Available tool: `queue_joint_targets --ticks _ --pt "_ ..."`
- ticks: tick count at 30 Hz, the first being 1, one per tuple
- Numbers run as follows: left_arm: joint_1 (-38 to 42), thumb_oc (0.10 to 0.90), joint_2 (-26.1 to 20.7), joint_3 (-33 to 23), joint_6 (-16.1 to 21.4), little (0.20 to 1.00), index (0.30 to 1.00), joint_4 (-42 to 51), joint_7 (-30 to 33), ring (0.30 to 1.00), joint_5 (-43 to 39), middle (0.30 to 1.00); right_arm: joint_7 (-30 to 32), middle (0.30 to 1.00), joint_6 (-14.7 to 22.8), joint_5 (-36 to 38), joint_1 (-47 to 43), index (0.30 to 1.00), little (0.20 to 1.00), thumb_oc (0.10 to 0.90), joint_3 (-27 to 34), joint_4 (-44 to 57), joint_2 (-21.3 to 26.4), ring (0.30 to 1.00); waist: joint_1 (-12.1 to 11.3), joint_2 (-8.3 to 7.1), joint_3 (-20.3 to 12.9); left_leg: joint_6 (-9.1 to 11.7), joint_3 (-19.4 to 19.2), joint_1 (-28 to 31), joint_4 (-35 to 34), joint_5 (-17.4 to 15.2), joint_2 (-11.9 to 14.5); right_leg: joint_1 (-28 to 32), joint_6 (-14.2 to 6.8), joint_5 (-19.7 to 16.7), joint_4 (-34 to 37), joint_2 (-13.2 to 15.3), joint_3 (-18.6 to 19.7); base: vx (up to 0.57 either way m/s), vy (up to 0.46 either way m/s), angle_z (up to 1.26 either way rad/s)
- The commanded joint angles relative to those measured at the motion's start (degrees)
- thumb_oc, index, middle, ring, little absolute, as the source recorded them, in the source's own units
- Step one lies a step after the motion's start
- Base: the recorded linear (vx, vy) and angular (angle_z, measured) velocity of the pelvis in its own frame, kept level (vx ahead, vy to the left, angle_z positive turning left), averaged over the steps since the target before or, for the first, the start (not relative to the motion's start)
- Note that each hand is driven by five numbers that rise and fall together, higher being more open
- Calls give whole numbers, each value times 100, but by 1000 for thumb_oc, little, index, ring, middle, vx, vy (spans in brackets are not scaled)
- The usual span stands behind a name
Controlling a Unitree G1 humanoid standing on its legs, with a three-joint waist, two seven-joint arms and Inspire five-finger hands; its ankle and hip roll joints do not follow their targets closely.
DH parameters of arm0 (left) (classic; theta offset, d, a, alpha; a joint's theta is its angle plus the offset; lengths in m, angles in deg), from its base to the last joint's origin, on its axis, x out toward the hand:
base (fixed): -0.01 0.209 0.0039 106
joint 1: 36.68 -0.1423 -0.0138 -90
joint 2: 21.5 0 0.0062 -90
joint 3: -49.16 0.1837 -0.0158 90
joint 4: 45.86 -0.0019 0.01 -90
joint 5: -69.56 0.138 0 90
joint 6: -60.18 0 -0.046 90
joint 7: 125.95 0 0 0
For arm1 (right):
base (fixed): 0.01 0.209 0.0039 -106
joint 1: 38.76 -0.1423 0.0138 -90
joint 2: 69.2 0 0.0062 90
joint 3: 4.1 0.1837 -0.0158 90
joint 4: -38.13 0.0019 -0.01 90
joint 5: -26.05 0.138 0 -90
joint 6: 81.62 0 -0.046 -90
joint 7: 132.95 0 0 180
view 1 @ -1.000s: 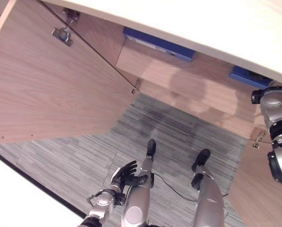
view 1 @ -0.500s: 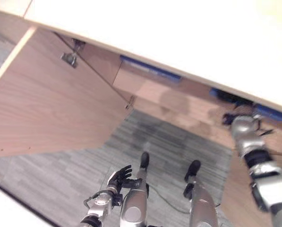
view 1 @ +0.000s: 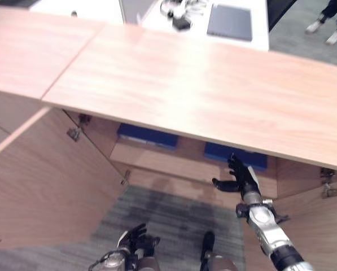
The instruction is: Put the empty folder in the office cabinet
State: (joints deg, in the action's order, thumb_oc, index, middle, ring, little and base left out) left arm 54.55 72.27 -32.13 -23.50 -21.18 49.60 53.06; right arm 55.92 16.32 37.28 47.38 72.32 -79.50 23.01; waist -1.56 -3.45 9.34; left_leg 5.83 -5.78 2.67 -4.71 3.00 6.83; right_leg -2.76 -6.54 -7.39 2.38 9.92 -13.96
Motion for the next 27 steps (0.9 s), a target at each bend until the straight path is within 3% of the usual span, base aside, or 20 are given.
queue_joint_targets --ticks 1,3,5,7,10,12,13,14,15,16,19,20,21,23,27 --pt "278 800 54 157 140 900 900 -174 -12 900 209 900 -145 900 273 -242 -343 900 900 800 6 263 1 900 -92 170 -177 -91 255 96 -13 -413 17 -51 -721 646 -1102 532 48 -92 15 -18" --pt "330 800 -2 244 189 900 900 -41 94 900 186 900 -155 900 249 -144 -235 900 900 800 -5 61 -93 900 -33 181 -100 -175 424 30 47 -311 -22 -56 -800 932 -1727 163 746 -148 18 4" --pt "381 800 -71 252 220 900 900 104 191 900 136 900 -177 900 269 -60 -43 900 900 800 -26 -20 -104 900 -40 229 -152 -234 616 -150 133 -175 -54 67 -689 1319 -1956 -242 1239 -158 -17 48" --pt "384 800 -123 240 254 900 900 295 298 900 -56 900 -191 900 242 43 4 900 900 800 -81 -263 -162 900 -140 179 -204 -241 810 -321 260 -129 -124 370 -444 1677 -1815 -374 1331 -114 -106 93" --pt "461 800 -145 190 308 900 900 417 379 900 -259 900 -243 900 232 44 -23 900 900 800 -236 -474 -166 900 -265 84 -217 -172 989 -517 377 -51 -175 669 -259 1821 -1283 -392 1289 -138 -192 60" --pt "423 800 -85 120 383 900 900 553 514 900 -513 900 -310 900 168 -150 -71 900 900 800 -489 -850 -87 900 -452 169 -126 175 1137 -958 418 387 -12 723 -154 1835 -906 -491 1025 -223 -221 39" --pt "422 800 -85 119 383 900 900 553 514 900 -513 900 -310 900 169 -149 -72 900 900 800 -490 -851 -87 900 -447 169 -127 175 1141 -961 419 388 -12 723 -153 1835 -905 -492 1021 -366 -129 61" --pt "370 800 -17 115 405 900 900 700 556 900 -597 900 -271 900 102 -313 -63 900 900 800 -553 -1085 41 900 -520 290 43 442 992 -1399 293 911 133 739 -136 1767 -633 -455 697 -395 -58 66" --pt "397 800 26 85 408 900 900 656 577 900 -628 900 -258 900 61 -373 -76 900 900 800 -582 -1254 68 900 -533 336 86 469 825 -1446 168 1012 196 701 -132 1698 -541 -438 586 -394 -59 104" --pt "401 800 28 81 410 900 900 654 577 900 -628 900 -257 900 68 -373 -86 900 900 800 -586 -1267 67 900 -523 337 89 471 830 -1445 165 1013 194 708 -132 1699 -536 -438 579 -395 -11 106" --pt "297 800 152 -42 436 900 900 529 647 900 -614 900 -187 900 -75 -639 -131 900 900 800 -616 -2090 135 900 -431 381 163 391 14 -1280 279 850 605 483 -185 1317 -225 -135 -47 -406 0 90" --pt "254 800 163 -56 429 900 900 535 637 900 -602 900 -188 900 -107 -642 -71 900 900 800 -580 -2284 110 900 -381 396 130 366 -87 -1199 418 757 688 435 -167 1268 -214 -95 -200 -245 -25 156" --pt "207 800 173 -69 424 900 900 523 644 900 -593 900 -193 900 -133 -613 5 900 900 800 -544 -2360 87 900 -336 398 112 371 -147 -1042 525 640 730 454 -145 1255 -201 -55 -309 -205 17 190" --pt "-579 800 -499 -295 428 900 900 1790 129 900 -977 900 -261 900 -149 -533 268 900 900 800 -147 -2406 303 900 -399 507 133 383 -16 -802 850 375 753 413 -105 1144 -271 106 -617 -283 46 120" --pt "-1076 800 -805 -508 293 900 900 1744 -215 900 -862 900 -423 900 -192 -479 365 900 900 800 166 -2693 336 900 -284 599 82 452 53 -137 1141 101 799 290 -32 972 -423 303 -1179 -258 95 112"
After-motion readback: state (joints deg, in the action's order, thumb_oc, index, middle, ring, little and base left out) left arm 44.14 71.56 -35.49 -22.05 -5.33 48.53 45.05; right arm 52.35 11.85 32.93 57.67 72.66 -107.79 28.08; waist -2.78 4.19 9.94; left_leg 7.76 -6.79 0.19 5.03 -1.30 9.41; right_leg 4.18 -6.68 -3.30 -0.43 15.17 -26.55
